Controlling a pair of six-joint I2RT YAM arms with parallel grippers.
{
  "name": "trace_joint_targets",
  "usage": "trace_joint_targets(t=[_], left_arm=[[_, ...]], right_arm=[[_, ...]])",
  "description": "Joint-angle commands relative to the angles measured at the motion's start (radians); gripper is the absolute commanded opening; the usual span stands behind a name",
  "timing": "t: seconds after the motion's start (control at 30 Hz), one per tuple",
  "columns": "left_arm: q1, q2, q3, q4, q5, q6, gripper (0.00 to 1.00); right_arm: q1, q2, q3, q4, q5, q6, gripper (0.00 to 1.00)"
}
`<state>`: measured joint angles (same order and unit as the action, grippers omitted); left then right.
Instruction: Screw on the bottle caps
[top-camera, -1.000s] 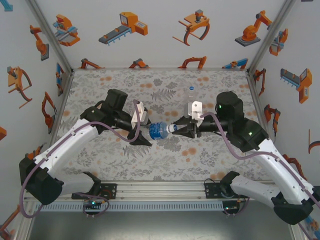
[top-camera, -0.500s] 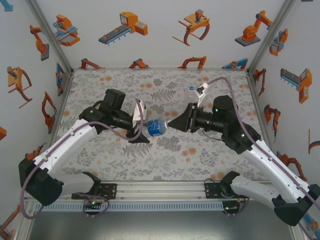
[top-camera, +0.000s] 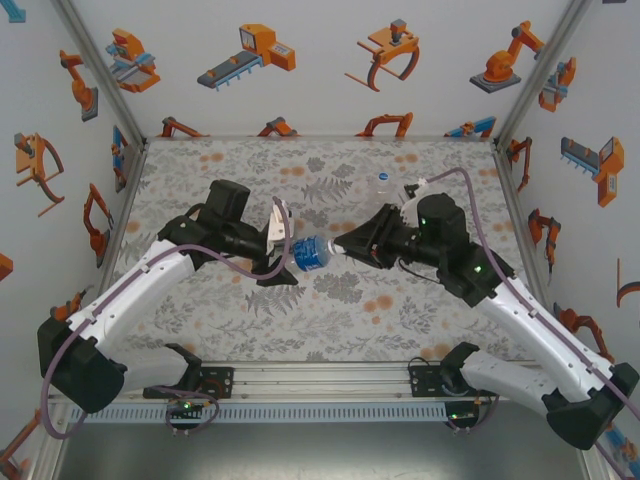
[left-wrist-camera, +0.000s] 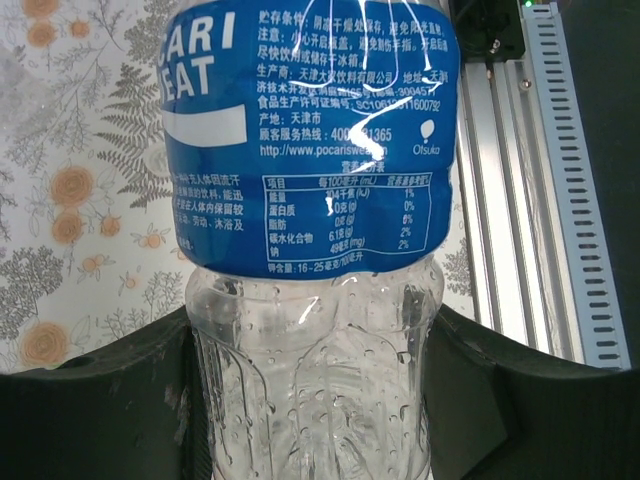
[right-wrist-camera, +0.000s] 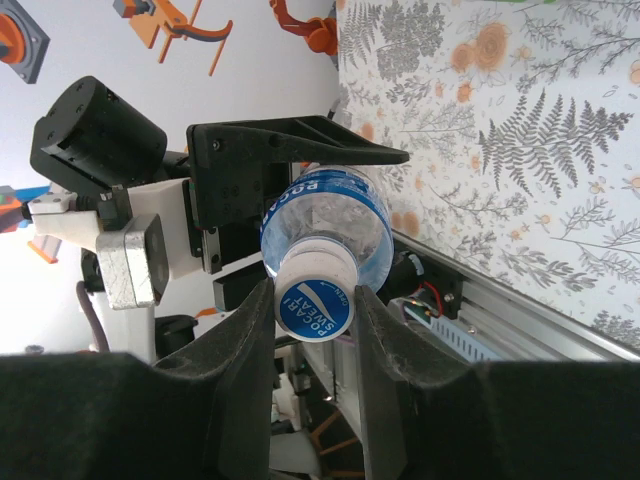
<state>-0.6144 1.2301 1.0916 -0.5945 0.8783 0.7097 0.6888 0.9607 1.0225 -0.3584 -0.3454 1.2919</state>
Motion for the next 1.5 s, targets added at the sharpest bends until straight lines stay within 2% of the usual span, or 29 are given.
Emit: trace_joint_targets(t=[0.0, 0.07, 0.17, 0.37, 0.47, 0.6, 0.67, 1.0, 1.3, 1.37, 1.47], left_arm=[[-0.019, -0.017, 0.020, 0.088, 0.123, 0.013, 0.00], [-0.020, -0.018, 0.020, 0.066, 0.150, 0.048, 0.00], [-0.027, -0.030, 0.010, 0.040, 0.174, 0.111, 0.00], [-0.036, -0.033, 0.009, 0.029, 0.168, 0.122, 0.00], [-0.036, -0.033, 0.015, 0.028, 0.163, 0.116, 0.00], [-0.037, -0.022, 0.024, 0.029, 0.139, 0.094, 0.00], [-0.036, -0.021, 0.027, 0.028, 0.125, 0.086, 0.00], [-0.034, -0.018, 0.028, 0.028, 0.136, 0.079, 0.00], [-0.032, -0.015, 0.030, 0.028, 0.149, 0.078, 0.00], [-0.032, -0.013, 0.030, 0.029, 0.154, 0.077, 0.00], [-0.029, -0.009, 0.033, 0.029, 0.173, 0.076, 0.00]], right_arm=[[0.017, 0.015, 0.068, -0.089, -0.010, -0.106, 0.21], [0.012, 0.014, 0.094, -0.125, 0.003, -0.153, 0.18], [-0.007, 0.022, 0.116, -0.137, -0.047, -0.192, 0.13], [-0.014, 0.097, 0.162, -0.178, -0.155, -0.205, 0.07], [-0.011, 0.121, 0.174, -0.196, -0.170, -0.207, 0.08], [-0.010, 0.115, 0.151, -0.173, -0.172, -0.198, 0.15], [-0.010, 0.107, 0.165, -0.206, -0.146, -0.214, 0.25], [-0.011, 0.051, 0.237, -0.280, -0.016, -0.304, 0.56], [-0.012, 0.053, 0.298, -0.330, 0.015, -0.385, 0.59], [-0.012, 0.048, 0.322, -0.341, 0.022, -0.441, 0.59], [-0.011, 0.020, 0.342, -0.327, 0.032, -0.625, 0.58]])
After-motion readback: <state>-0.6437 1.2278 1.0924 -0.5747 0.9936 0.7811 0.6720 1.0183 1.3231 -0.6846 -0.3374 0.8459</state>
